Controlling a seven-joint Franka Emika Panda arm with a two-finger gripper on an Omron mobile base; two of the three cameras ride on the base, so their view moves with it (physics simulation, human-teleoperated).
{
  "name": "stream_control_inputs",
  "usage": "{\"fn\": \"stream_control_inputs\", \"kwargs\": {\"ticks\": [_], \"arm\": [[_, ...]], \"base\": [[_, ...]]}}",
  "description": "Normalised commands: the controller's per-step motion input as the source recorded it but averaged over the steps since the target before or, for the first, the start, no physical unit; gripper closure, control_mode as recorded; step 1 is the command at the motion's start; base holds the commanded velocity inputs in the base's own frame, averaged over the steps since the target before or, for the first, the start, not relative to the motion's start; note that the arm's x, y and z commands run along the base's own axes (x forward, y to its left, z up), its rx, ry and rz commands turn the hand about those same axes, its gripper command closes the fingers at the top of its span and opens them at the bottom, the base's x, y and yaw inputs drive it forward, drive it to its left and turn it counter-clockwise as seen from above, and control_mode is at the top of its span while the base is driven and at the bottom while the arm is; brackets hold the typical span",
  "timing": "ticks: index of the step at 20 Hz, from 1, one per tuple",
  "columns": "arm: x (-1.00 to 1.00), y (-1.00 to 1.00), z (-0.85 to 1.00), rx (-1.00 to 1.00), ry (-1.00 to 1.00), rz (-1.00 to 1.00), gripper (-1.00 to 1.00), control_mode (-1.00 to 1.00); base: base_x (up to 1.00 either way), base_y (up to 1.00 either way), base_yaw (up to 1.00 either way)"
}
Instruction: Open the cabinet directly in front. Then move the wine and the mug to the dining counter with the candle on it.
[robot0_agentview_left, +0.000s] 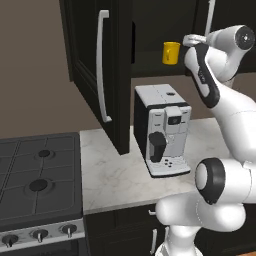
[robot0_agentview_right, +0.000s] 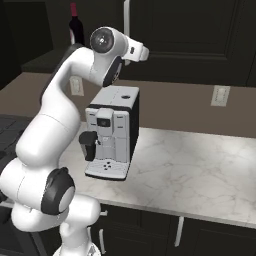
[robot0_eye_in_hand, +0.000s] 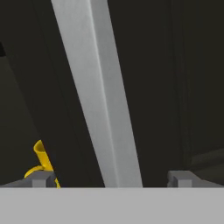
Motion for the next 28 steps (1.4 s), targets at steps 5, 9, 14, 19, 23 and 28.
{"fn": "stream_control_inputs", "kwargs": {"ticks": [5, 9, 14, 19, 23, 28], "arm": [[-0.47, -0.16, 0.00, 0.00, -0.07, 0.00, 1.00, -1.00], [-0.76, -0.45, 0.00, 0.00, -0.13, -0.01, 1.00, -1.00], [-0.80, -0.60, 0.00, 0.00, -0.15, -0.03, 1.00, -1.00], [-0.82, -0.79, 0.02, 0.04, -0.11, -0.04, 1.00, -1.00], [-0.76, -0.89, 0.08, 0.08, -0.05, -0.04, 1.00, -1.00], [-0.68, -0.92, 0.08, 0.09, -0.02, -0.04, 1.00, -1.00]], "base": [[0.00, 0.00, 0.00], [0.00, 0.00, 0.00], [0.00, 0.00, 0.00], [0.00, 0.00, 0.00], [0.00, 0.00, 0.00], [0.00, 0.00, 0.00]]}}
